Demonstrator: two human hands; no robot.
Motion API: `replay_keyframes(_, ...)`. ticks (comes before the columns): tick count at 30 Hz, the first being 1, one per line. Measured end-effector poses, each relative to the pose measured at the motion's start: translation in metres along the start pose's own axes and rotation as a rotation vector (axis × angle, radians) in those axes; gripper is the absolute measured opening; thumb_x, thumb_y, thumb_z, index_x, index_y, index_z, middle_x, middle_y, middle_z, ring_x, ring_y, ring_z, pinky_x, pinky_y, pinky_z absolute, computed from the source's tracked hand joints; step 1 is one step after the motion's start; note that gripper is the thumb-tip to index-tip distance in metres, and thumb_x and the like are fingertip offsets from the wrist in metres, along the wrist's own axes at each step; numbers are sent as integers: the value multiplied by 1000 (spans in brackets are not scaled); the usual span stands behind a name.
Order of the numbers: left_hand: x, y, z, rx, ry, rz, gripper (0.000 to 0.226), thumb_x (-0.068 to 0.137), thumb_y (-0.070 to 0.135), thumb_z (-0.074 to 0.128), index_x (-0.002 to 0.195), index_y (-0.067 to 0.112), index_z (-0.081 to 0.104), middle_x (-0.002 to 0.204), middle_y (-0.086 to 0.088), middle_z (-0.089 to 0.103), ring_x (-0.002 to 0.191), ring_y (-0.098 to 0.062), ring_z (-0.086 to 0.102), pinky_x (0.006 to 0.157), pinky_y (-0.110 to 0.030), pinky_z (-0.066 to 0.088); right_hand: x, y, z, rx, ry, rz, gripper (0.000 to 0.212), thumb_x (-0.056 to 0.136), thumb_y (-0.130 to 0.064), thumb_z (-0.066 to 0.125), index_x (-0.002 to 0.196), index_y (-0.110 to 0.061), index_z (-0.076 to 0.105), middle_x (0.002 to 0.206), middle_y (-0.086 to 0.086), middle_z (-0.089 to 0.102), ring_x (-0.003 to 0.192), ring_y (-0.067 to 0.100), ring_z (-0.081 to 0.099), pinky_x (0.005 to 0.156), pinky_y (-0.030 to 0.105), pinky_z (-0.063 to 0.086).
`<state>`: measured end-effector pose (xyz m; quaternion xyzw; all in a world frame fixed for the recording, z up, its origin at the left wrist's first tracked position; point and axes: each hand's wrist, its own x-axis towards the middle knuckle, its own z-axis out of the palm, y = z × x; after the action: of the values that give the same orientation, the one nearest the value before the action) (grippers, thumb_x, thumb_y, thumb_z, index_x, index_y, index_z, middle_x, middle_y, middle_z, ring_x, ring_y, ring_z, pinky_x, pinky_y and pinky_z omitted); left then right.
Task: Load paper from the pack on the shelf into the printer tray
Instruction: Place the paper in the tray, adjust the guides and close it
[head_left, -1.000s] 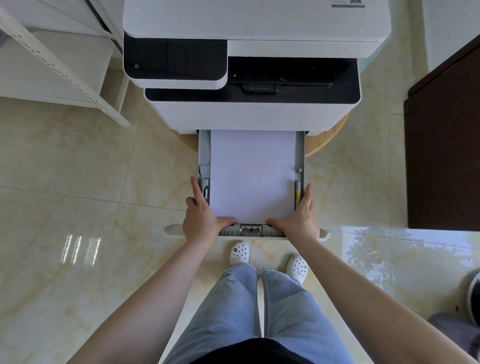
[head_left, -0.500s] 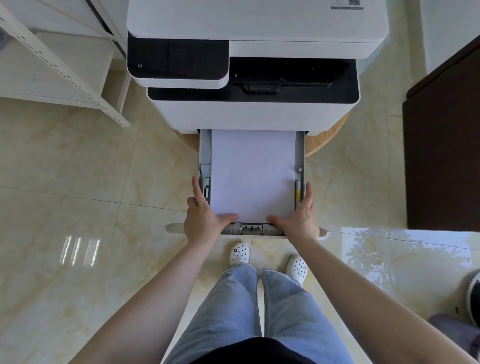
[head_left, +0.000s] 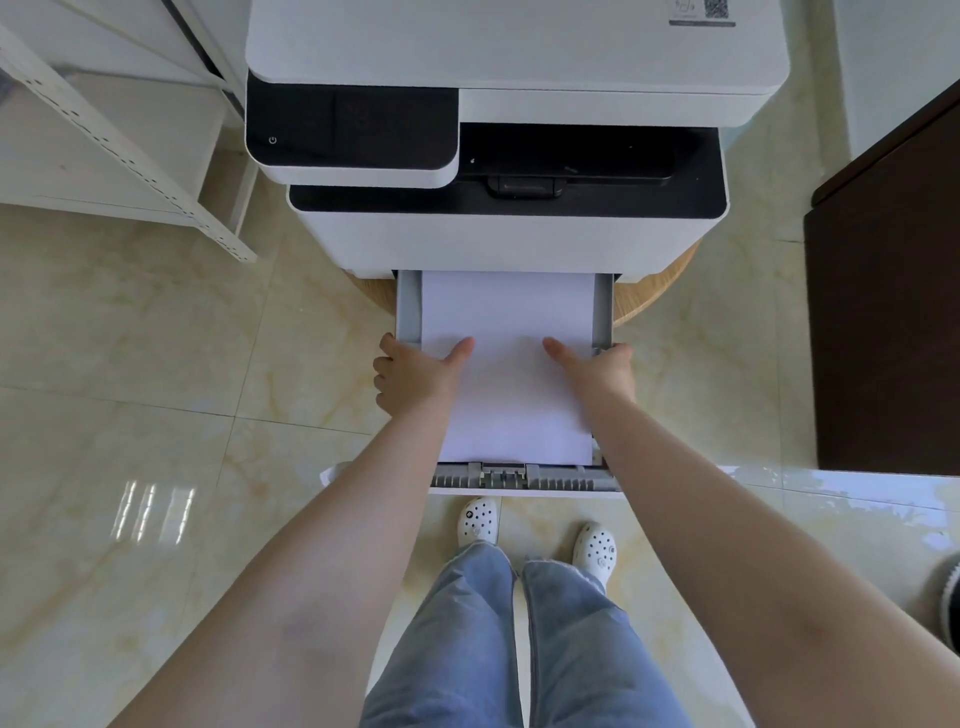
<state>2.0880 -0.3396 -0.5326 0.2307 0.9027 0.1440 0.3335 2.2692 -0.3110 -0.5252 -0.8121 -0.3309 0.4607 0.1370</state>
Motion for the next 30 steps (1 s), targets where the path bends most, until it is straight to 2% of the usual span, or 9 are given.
replay_keyframes(3, 0, 0, 5, 58, 39, 5, 104, 62, 65, 71, 137, 9, 27, 133, -18, 45, 122, -38, 45, 95, -48, 40, 5, 4, 6, -71, 30, 6, 91, 46, -71, 69, 109, -15, 34, 116, 9, 59, 104, 36, 61, 85, 53, 52)
replay_keyframes(8, -2, -2, 3, 39, 59, 42, 103, 64, 63, 71, 140, 9, 25, 134, -18, 45, 120, -39, 48, 96, -49, 41, 1, 6, 8, -119, 71, -47, 85, 56, -68, 68, 112, -15, 32, 117, 9, 59, 101, 37, 62, 82, 53, 53)
replay_keyframes(10, -4, -8, 0, -57, 48, 83, 99, 68, 56, 73, 141, 12, 22, 134, -17, 43, 115, -38, 52, 92, -48, 44, -5, 11, 3, -49, 80, -111, 80, 67, -59, 69, 121, -15, 30, 120, 9, 58, 100, 35, 62, 81, 49, 53)
replay_keyframes(12, -10, -21, -7, -211, 54, 176, 84, 74, 42, 74, 137, 11, 27, 130, -17, 43, 99, -33, 54, 81, -41, 47, -14, 23, -6, 51, 88, -167, 72, 78, -46, 68, 129, -16, 29, 119, 8, 56, 97, 31, 61, 76, 40, 49)
replay_keyframes(14, -18, -40, -16, -253, 103, 278, 62, 79, 29, 73, 125, 8, 39, 124, -16, 46, 89, -26, 51, 73, -34, 43, -25, 40, -16, 102, 98, -215, 60, 81, -39, 67, 126, -17, 35, 114, 6, 56, 94, 26, 60, 73, 35, 46)
replay_keyframes(17, -23, -74, -21, -217, 150, 350, 33, 82, 28, 69, 107, 10, 55, 111, -5, 54, 100, -28, 57, 78, -35, 45, -40, 65, -24, 68, 93, -266, 41, 84, -34, 67, 114, -15, 47, 109, -1, 60, 99, 21, 62, 77, 32, 48)
replay_keyframes(20, -29, -94, -20, -238, 140, 316, 20, 86, 27, 65, 101, 13, 64, 104, 0, 61, 99, -25, 62, 83, -40, 49, -47, 75, -25, 75, 98, -256, 29, 87, -30, 64, 111, -16, 58, 101, -6, 64, 101, 15, 64, 76, 28, 47)
replay_keyframes(25, -35, -98, -20, -324, 133, 246, 23, 85, 26, 66, 102, 10, 71, 103, -6, 72, 92, -22, 68, 79, -29, 51, -49, 78, -21, 54, 145, -239, 29, 88, -31, 61, 112, -17, 67, 103, 2, 71, 99, 19, 66, 79, 32, 52)
replay_keyframes(30, -37, -86, -24, -346, 158, 152, 20, 84, 25, 67, 95, 9, 73, 84, 5, 68, 78, -12, 62, 77, -28, 44, -51, 74, -19, 77, 185, -184, 7, 85, -28, 63, 80, -25, 66, 78, 0, 65, 86, 32, 67, 75, 47, 54)
